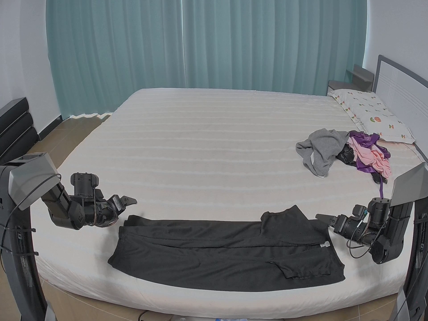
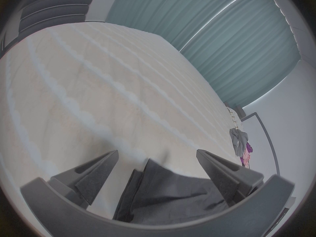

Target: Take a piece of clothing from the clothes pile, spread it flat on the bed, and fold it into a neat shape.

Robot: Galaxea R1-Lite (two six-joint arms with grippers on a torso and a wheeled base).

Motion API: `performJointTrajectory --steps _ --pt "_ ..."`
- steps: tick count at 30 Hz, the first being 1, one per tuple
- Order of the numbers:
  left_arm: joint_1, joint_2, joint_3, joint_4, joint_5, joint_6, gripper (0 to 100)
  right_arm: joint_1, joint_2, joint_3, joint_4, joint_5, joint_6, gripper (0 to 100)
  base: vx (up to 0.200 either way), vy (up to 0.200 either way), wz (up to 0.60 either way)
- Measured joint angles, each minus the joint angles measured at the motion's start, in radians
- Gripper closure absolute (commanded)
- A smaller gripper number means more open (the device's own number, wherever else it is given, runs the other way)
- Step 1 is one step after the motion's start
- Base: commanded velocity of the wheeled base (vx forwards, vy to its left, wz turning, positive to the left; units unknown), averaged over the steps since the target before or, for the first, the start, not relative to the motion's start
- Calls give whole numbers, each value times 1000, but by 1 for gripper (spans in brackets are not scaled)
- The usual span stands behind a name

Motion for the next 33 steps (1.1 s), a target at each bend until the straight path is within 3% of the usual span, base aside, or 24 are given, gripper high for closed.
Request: performJointTrajectory --steps 7,11,16,17,24,28,33 --pt "3 -91 114 89 11 9 0 -2 0 1 0 0 0 0 0 0 0" --pt "-16 -124 129 171 23 10 0 -3 0 1 0 0 0 0 0 0 0" --pt "-40 -133 121 181 59 9 0 -3 0 1 0 0 0 0 0 0 0" --pt "-44 -129 119 180 63 9 100 -3 0 1 0 0 1 0 0 0 0" --pt "-57 -109 103 176 101 7 100 -3 0 3 0 -1 -1 0 0 0 0" --pt "-59 -114 103 176 168 9 100 1 -2 7 0 -2 1 0 0 0 0" --pt "-60 -142 104 176 202 10 100 27 -10 10 0 -59 16 0 0 0 0"
